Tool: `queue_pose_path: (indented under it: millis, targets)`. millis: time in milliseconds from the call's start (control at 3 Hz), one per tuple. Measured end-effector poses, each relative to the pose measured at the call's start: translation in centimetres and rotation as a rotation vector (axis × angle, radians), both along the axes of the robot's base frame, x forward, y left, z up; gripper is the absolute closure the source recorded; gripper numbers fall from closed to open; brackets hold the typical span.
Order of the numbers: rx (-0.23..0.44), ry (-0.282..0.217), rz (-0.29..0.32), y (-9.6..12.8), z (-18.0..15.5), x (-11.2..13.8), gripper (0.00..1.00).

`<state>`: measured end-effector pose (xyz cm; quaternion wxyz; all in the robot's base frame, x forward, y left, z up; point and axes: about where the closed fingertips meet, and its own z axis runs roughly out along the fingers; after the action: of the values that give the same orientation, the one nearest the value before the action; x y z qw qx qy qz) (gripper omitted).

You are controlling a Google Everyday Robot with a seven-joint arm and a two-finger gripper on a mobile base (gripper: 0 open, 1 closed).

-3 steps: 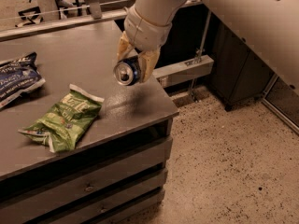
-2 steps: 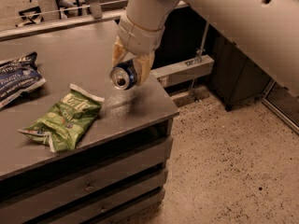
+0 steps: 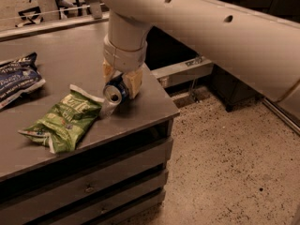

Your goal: Knock pepsi can over

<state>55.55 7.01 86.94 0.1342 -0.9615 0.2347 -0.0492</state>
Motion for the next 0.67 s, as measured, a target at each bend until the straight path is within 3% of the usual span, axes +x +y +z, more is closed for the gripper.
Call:
queue_pose_path:
  millis: [667]
  targets:
    - [-0.062, 0.08, 0.024, 0.1, -3.0, 0.0, 0.6]
